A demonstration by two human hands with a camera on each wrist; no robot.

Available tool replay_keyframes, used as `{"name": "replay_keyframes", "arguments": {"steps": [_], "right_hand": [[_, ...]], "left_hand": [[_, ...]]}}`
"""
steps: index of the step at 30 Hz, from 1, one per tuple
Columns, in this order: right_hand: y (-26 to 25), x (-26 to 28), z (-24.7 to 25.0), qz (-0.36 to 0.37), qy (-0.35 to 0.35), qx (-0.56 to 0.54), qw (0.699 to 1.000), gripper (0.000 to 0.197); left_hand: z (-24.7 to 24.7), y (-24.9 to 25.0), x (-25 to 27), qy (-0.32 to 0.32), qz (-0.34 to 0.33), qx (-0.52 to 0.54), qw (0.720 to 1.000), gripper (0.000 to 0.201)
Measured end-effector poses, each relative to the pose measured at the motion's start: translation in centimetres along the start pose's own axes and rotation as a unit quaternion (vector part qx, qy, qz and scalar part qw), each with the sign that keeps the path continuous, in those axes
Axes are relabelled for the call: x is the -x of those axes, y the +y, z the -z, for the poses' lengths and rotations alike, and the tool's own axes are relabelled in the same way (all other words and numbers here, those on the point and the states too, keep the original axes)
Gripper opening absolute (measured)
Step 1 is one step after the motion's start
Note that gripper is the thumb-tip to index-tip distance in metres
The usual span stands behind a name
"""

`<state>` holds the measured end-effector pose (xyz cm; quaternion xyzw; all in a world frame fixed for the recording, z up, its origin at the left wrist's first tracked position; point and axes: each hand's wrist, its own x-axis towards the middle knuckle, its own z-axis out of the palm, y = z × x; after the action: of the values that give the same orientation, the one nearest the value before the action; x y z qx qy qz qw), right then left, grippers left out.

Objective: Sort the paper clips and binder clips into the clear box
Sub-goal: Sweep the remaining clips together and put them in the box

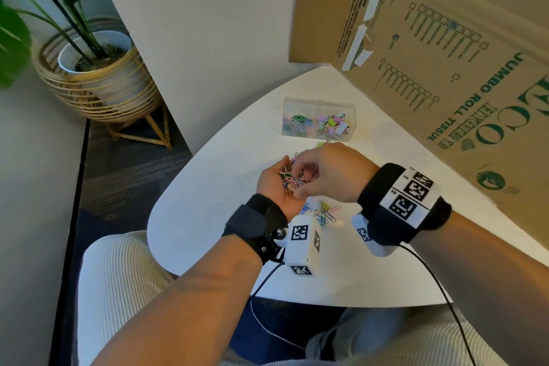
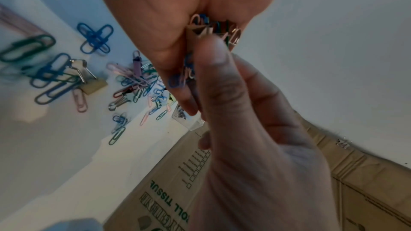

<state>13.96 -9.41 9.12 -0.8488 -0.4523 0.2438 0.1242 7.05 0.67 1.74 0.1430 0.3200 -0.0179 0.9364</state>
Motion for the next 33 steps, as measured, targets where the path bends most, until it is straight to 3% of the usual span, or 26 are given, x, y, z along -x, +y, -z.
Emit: {"name": "replay_keyframes", "arguments": {"steps": [8, 16, 21, 24, 27, 33], "right_hand": [[0.4, 0.0, -1.4, 0.037, 0.064, 0.072, 0.995, 0.011], [0.5, 0.4, -1.8, 0.051, 0.134, 0.011, 0.990, 0.011], [0.5, -0.2, -1.4, 0.044, 0.141, 0.020, 0.989, 0.024], [0.4, -0.8, -1.0, 0.017, 0.107, 0.051, 0.993, 0.034], [0.3, -1.1, -1.1, 0.012, 0.078, 0.073, 0.994, 0.031], [-0.2, -1.1, -1.3, 0.011, 0.093, 0.033, 0.995, 0.018]], "left_hand": [[-0.1, -0.3, 0.1, 0.032, -0.010, 0.022, 0.999, 0.035], [-0.5, -0.5, 0.3, 0.023, -0.019, 0.011, 1.000, 0.038], [-0.7, -0.7, 0.2, 0.023, -0.025, 0.024, 0.999, 0.035], [-1.0, -1.2, 0.2, 0.016, -0.024, 0.024, 0.999, 0.034], [-0.8, -1.3, 0.0, 0.023, -0.029, 0.023, 0.999, 0.031], [-0.5, -1.3, 0.1, 0.013, -0.033, 0.040, 0.999, 0.030]]}}
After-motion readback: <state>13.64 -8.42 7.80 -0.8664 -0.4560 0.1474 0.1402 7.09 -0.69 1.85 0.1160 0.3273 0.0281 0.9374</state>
